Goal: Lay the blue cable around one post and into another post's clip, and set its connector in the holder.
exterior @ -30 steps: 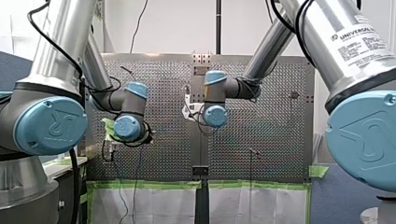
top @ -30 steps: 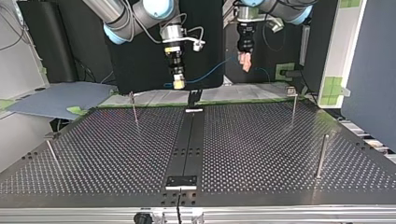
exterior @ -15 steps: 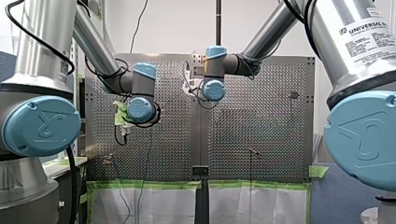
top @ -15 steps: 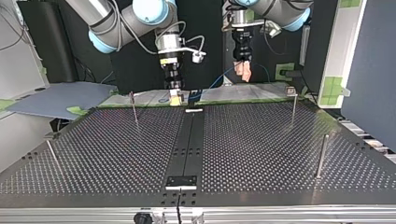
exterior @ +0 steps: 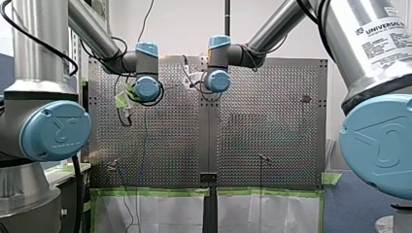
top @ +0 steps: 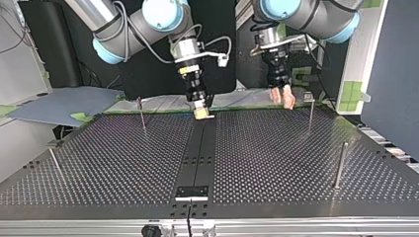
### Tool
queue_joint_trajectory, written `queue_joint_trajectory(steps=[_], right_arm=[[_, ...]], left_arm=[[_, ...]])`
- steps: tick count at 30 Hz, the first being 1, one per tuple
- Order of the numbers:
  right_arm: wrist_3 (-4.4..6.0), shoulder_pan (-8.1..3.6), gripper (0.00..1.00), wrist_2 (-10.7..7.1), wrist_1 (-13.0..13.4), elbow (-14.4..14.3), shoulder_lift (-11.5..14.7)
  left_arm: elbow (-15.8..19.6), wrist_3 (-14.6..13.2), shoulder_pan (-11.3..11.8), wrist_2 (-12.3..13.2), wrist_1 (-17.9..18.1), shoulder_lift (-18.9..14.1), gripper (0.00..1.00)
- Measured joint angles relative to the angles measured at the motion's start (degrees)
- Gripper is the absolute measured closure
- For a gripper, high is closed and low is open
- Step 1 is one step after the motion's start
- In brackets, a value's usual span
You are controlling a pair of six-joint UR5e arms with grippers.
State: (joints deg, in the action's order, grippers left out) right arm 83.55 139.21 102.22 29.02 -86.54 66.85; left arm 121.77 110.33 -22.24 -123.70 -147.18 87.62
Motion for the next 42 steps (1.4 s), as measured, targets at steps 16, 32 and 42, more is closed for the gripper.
queue_joint_trajectory(steps=[16,32,42], right_arm=[[0.41,0.87,1.00,-1.47,-5.66,6.47,-0.05],[-3.15,2.55,1.00,-1.87,-8.76,13.65,-1.98],[-3.51,4.02,1.00,-2.74,-10.76,18.84,-5.94]], left_arm=[[-8.14,-2.63,8.14,4.18,-8.14,-8.14,0.00],[-15.35,-0.03,15.35,11.02,-15.36,-14.17,0.00],[-20.18,2.44,20.19,15.86,-20.21,-10.43,0.00]])
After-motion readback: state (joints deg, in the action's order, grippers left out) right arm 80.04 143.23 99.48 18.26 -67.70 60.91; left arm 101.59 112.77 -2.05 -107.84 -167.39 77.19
